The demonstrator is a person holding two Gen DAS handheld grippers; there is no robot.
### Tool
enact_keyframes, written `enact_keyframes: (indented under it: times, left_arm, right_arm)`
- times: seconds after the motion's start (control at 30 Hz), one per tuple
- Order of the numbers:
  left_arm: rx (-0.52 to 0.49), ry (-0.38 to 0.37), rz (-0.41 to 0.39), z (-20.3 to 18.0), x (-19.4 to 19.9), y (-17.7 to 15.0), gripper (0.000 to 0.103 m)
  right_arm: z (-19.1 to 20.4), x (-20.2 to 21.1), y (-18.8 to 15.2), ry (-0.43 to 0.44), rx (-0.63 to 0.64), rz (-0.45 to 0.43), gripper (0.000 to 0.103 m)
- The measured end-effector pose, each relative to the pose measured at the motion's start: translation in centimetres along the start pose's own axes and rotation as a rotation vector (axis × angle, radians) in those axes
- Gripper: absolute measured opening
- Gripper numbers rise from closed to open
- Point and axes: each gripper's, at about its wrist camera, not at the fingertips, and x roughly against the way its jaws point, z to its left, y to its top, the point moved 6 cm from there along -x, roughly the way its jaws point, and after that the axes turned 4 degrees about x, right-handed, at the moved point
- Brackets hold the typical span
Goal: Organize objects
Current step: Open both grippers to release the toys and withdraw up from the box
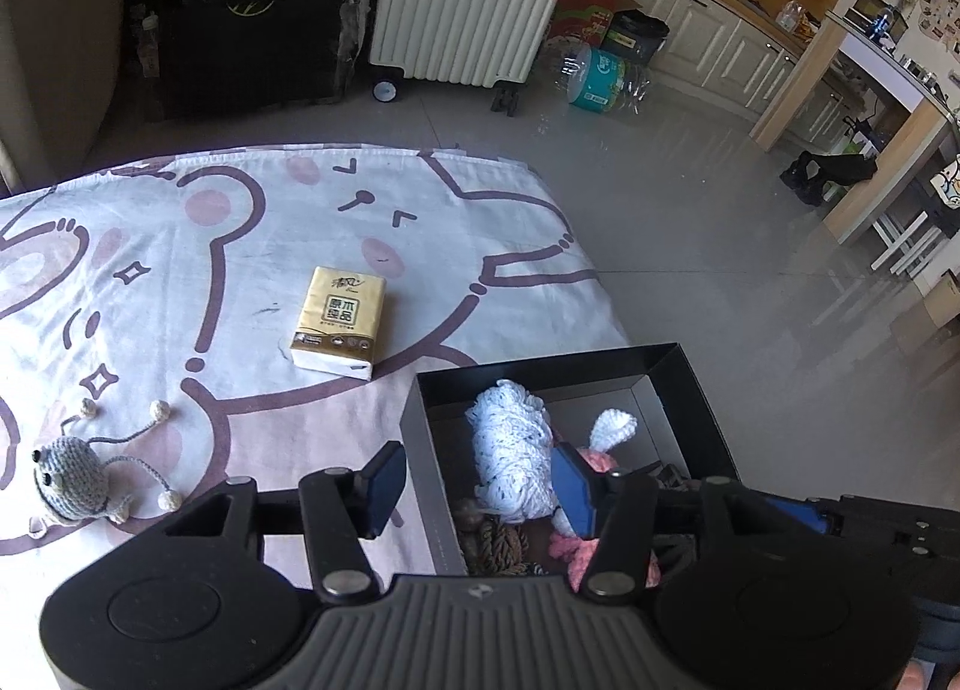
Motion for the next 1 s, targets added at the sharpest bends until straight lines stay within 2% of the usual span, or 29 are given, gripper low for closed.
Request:
enact_keyframes:
  times: [0.37,0.5,0.6,0.8,0.87,1.0]
  left_arm:
    - [0.031,0.036,0.017,3.3,0.8,-0.3,0.057]
    - [0.023,0.028,0.024,3.8,1.4,-0.8,0.078]
    - [-0.001,0.039,0.024,3.9,1.9,-1.1,0.085]
    - [-0.048,0.082,0.017,4.3,2.6,-1.6,0.093]
    - [-0.059,0.091,0.013,4.4,2.8,-1.8,0.095]
    - [-0.074,0.097,0.009,4.7,3.0,-2.0,0.098]
  right_arm:
    - [0.9,-0.6,0.7,0.0,-0.031,-0.016,0.033]
    - [1.1,-0.5,0.4,-0.02,-0.042,-0.017,0.034]
    - [1.0,0.0,0.1,-0.045,-0.043,-0.018,0.037]
    - [0.4,1.3,-0.6,-0.12,-0.048,-0.044,0.055]
    - [0.3,1.5,-0.8,-0.141,-0.044,-0.046,0.066]
    - [0.5,2.1,-1.4,-0.181,-0.009,-0.059,0.08]
